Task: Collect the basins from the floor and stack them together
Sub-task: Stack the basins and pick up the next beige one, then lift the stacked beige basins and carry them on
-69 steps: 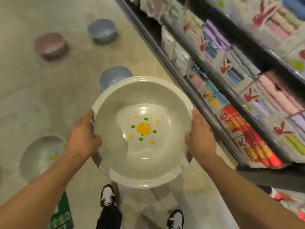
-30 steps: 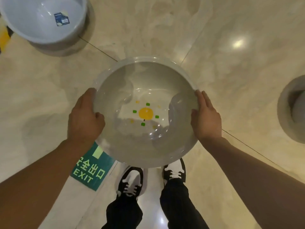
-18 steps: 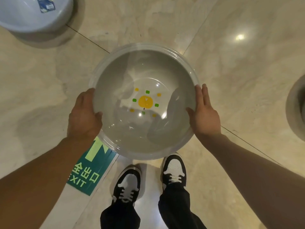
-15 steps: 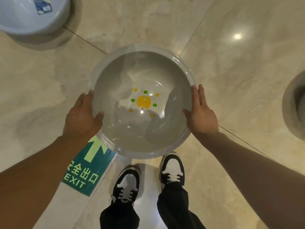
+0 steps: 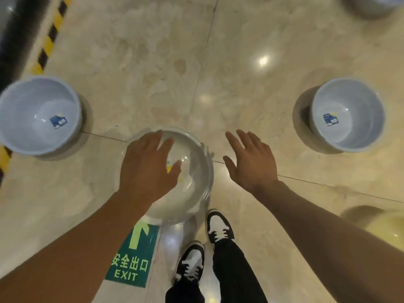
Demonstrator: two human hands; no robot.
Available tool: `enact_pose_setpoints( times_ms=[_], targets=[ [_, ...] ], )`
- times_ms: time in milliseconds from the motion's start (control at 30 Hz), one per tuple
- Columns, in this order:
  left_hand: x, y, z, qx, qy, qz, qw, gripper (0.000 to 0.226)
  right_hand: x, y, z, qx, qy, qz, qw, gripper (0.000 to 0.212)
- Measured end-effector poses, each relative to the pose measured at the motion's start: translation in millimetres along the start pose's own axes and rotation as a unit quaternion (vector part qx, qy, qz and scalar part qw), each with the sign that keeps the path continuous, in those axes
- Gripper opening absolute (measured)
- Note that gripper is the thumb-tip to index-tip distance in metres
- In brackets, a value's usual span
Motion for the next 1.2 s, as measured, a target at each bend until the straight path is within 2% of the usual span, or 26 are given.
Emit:
enact_pose_setpoints(
  times_ms=[200,367,533,733,900,1033,1100,1200],
  targets=[
    [21.4,152.4,-8.5,-0.139,-0.038,0.025,0.989,0.062,66.8,128.3,-108.3,-0.143,0.046,0.009,0.989,0.062],
    [-20.2,296.6,-15.8,-0.268,-0.052,0.029,0.962,0.058,58.1,254.3,-229.2,-0.279,0.043,0.009,0.959,0.060],
    [-108.1,455.0,-51.1,-0.378,-0.075,0.018,0.923,0.051,-10.7,368.4,-367.5,-0.393,-0.001,0.012,0.919,0.059],
    [-276.5,599.2,-98.1,-0.433,-0.157,0.090,0.883,0.059,-151.3,488.9,-503.7,-0.508,-0.062,0.052,0.857,0.057],
    [-421.2,665.4,-121.0,-0.448,-0.191,0.129,0.864,0.059,-281.3,560.9,-564.6,-0.543,-0.112,0.080,0.828,0.061],
    [-499.7,669.4,-103.0,-0.413,-0.191,0.149,0.878,0.057,-366.5,596.4,-577.6,-0.549,-0.140,0.116,0.816,0.064],
    [-530.5,661.9,-90.1,-0.409,-0.195,0.202,0.868,0.067,-396.9,603.7,-577.8,-0.553,-0.148,0.130,0.809,0.070],
    [-561.7,645.5,-67.2,-0.326,-0.226,0.222,0.891,0.094,-428.4,606.7,-574.0,-0.564,-0.148,0.143,0.800,0.086]
  ],
)
Point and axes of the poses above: each hand's wrist, its own z-axis towards the middle knuckle, its own x-axis out of the back of the hand, y = z × x, the point moved 9 cm from there along z, towards the middle knuckle, and after that the axes turned 12 degrees about -z, right-handed, at the moved point
